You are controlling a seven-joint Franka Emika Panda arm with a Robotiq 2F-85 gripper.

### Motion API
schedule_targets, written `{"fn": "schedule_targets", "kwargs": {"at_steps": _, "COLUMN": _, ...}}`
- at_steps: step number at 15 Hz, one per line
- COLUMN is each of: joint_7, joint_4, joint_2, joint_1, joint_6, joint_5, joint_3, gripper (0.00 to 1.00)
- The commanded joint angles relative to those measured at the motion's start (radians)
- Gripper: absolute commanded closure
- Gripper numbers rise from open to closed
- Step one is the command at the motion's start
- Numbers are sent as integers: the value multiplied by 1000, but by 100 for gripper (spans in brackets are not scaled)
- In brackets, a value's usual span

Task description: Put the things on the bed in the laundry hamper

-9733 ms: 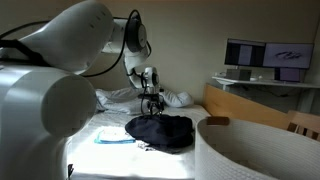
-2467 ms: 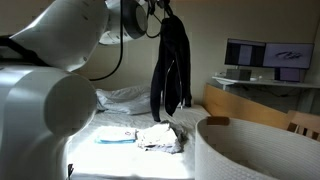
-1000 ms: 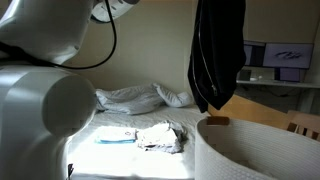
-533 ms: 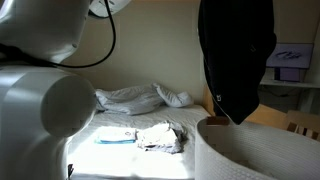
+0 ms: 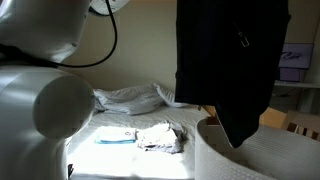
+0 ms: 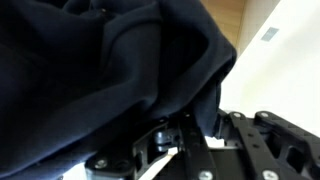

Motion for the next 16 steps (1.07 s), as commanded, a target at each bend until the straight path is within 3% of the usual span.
{"fn": "schedule_targets", "kwargs": {"at_steps": 1, "joint_7": 27, "joint_4": 0, "joint_2": -24, "joint_1": -57, "joint_6": -27, "joint_5": -109, "joint_3": 30, "gripper": 92}}
{"fn": "schedule_targets", "kwargs": {"at_steps": 8, "joint_7": -1, "joint_4": -2, "joint_2": -5, "joint_1": -159, "joint_6": -62, "joint_5": -178, "joint_3": 70, "gripper": 92}}
{"fn": "schedule_targets", "kwargs": {"at_steps": 16, "joint_7": 0, "joint_4": -8, "joint_2": 61, "joint_1": -181, "joint_6": -20, "joint_5": -213, "joint_3": 101, "gripper": 92}}
